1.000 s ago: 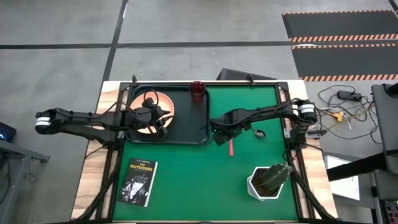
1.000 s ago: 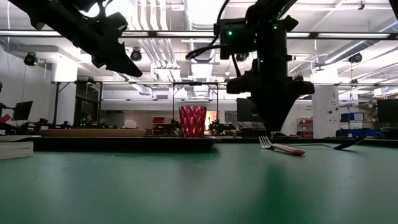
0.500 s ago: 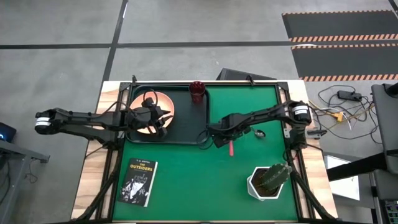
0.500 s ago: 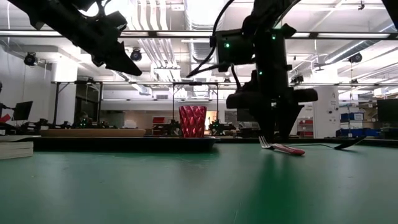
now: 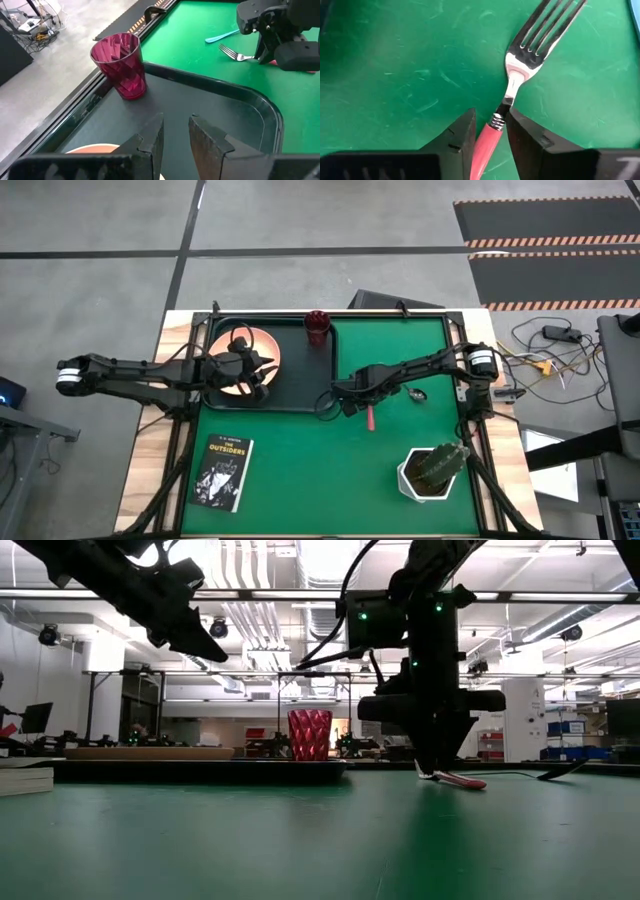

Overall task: Pick and place plate/cup/fork/spoon on tray
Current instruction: Put the pink fork on the right of the black serving tray

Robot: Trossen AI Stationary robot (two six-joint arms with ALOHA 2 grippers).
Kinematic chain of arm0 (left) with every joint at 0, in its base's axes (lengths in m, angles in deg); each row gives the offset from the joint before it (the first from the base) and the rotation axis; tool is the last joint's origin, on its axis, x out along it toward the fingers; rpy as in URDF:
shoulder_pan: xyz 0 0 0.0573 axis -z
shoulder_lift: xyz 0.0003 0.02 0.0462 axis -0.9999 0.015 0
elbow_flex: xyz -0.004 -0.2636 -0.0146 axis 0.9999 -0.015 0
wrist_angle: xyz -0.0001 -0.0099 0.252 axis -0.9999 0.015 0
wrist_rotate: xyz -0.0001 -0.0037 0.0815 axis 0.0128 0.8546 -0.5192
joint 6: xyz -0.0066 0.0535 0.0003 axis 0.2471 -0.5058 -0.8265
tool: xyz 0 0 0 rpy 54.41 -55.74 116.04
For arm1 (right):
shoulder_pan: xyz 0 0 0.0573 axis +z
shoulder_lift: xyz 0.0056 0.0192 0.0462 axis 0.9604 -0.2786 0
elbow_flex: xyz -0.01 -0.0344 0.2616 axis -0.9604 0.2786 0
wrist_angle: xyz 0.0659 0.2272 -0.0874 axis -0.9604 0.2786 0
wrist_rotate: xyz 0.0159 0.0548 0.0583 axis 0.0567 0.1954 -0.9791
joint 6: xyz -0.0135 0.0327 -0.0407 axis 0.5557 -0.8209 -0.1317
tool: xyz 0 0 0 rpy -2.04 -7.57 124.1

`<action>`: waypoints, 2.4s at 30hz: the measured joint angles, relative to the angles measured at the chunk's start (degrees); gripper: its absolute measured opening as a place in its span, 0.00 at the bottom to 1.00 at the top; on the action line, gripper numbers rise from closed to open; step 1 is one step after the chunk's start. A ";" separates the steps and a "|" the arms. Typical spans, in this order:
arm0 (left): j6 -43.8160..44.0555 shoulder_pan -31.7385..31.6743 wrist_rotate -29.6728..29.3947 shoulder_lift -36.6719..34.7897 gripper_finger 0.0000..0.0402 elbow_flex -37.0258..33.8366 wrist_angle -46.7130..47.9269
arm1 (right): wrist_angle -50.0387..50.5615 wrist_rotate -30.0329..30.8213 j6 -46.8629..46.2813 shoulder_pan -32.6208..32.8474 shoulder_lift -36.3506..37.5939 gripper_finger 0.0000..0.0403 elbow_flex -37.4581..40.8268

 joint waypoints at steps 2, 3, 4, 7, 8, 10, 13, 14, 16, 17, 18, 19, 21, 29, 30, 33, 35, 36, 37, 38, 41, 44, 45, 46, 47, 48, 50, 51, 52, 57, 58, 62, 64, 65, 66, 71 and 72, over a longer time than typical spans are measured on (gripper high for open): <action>0.02 0.00 0.00 0.00 0.18 0.00 0.01 | -0.98 0.44 -0.25 0.00 -0.13 0.21 0.48; 0.04 0.00 0.00 0.00 0.18 0.00 0.03 | -1.56 0.62 -0.26 0.00 -0.13 0.20 0.75; 0.04 0.00 0.00 0.00 0.18 0.00 0.03 | -1.87 0.82 -0.26 0.00 -0.18 0.19 0.95; 0.06 0.00 0.00 0.00 0.18 0.00 0.07 | -2.91 1.05 -0.29 0.00 -0.17 0.17 1.60; 0.06 0.00 0.00 0.00 0.18 0.00 0.07 | -3.17 1.10 -0.29 0.00 -0.17 0.16 1.76; 0.06 0.00 0.00 0.01 0.18 0.00 0.07 | -3.44 1.29 -0.29 0.00 -0.09 0.14 2.01; 0.06 0.00 0.00 0.02 0.18 0.00 0.07 | -3.66 1.32 -0.30 0.00 -0.09 0.12 2.07; 0.07 0.00 0.01 0.02 0.18 0.00 0.07 | -3.66 1.30 -0.29 0.00 -0.06 0.11 2.08; 0.08 0.00 0.00 0.02 0.18 0.00 0.07 | -3.73 1.29 -0.24 0.00 0.10 0.09 2.10; 0.08 0.00 0.00 0.02 0.18 0.00 0.07 | -3.79 1.29 -0.22 0.00 0.16 0.08 2.10; 0.08 0.00 0.00 0.02 0.18 0.00 0.07 | -3.81 1.27 -0.20 0.02 0.24 0.07 2.10; 0.08 0.00 0.00 0.02 0.18 0.00 0.07 | -3.82 1.21 -0.14 0.02 0.38 0.07 2.12; 0.08 0.00 0.00 0.02 0.18 0.00 0.07 | -3.79 0.91 0.22 0.05 0.56 0.07 2.07; 0.11 0.00 0.02 0.02 0.18 0.00 0.70 | -3.60 2.18 2.56 0.74 2.91 0.06 0.82; 0.13 0.00 0.02 0.02 0.18 -0.02 0.85 | -3.58 2.46 2.83 0.76 3.54 0.06 0.77; 0.26 0.00 0.02 0.02 0.18 -0.02 0.86 | -3.50 5.15 3.43 1.59 5.68 0.06 0.76; 0.69 0.00 0.02 0.02 0.18 -0.02 0.86 | -3.63 7.79 3.89 2.46 7.37 0.06 0.81; 1.50 0.00 0.04 0.02 0.18 -0.02 0.86 | -4.10 9.51 3.93 2.98 8.18 0.06 0.85; 1.63 -0.02 0.13 0.02 0.18 -0.02 0.85 | -4.67 11.26 3.97 3.53 9.05 0.06 0.89; 1.66 -0.04 0.39 0.02 0.18 -0.02 0.86 | -5.34 13.18 4.01 4.18 9.64 0.06 0.94; 1.76 0.02 2.14 0.02 0.18 -0.02 0.84 | -9.62 19.46 5.87 6.36 11.02 0.06 0.96; 1.79 0.02 5.28 0.02 0.18 -0.02 0.29 | -16.11 25.48 10.11 8.18 11.19 0.06 0.96; 1.80 0.02 6.68 0.02 0.18 -0.02 -0.12 | -18.42 26.80 12.19 8.60 11.10 0.06 0.98; 1.79 0.02 8.20 0.02 0.18 -0.02 -0.69 | -21.11 28.01 14.31 8.97 11.04 0.06 0.98; 1.77 0.02 9.86 0.02 0.18 -0.02 -1.30 | -23.89 29.08 16.49 9.23 10.93 0.06 1.02; 1.80 0.02 11.64 0.02 0.18 -0.02 -1.77 | -27.10 30.21 18.86 9.52 10.69 0.06 1.11; 1.77 0.06 14.82 0.04 0.18 -0.04 -2.72 | -33.47 31.99 23.92 10.05 10.21 0.06 1.35; 1.77 0.12 16.25 0.04 0.18 -0.04 -3.12 | -36.84 32.75 27.12 10.28 9.89 0.06 1.49; 1.77 0.25 17.49 0.04 0.18 -0.04 -3.73 | -40.75 33.71 30.20 10.55 9.47 0.06 1.62; 1.79 1.26 20.24 0.04 0.18 -0.04 -4.97 | -54.73 38.93 41.87 11.27 7.03 0.06 1.97; 1.98 1.58 20.24 0.04 0.18 -0.04 -5.31 | -56.51 39.91 43.75 11.35 6.51 0.06 2.02; 3.07 2.62 20.23 0.04 0.18 -0.20 -8.63 | -62.29 41.52 48.48 11.59 4.71 0.06 2.16; 3.67 2.97 20.22 0.02 0.18 -0.60 -11.83 | -64.26 41.63 50.49 11.92 3.75 0.06 2.21; 4.56 3.02 20.23 0.02 0.18 -0.89 -13.11 | -65.00 42.04 51.05 12.10 3.27 0.06 2.21; 5.09 3.02 20.24 0.02 0.18 -1.38 -14.31 | -65.65 42.90 51.67 12.43 2.73 0.06 2.22; 5.75 2.95 20.19 0.04 0.20 -4.60 -21.55 | -66.68 48.18 54.35 14.58 1.35 0.06 2.23; 5.39 2.95 20.17 0.04 0.21 -5.15 -22.81 | -66.68 49.80 55.01 15.05 1.14 0.06 2.23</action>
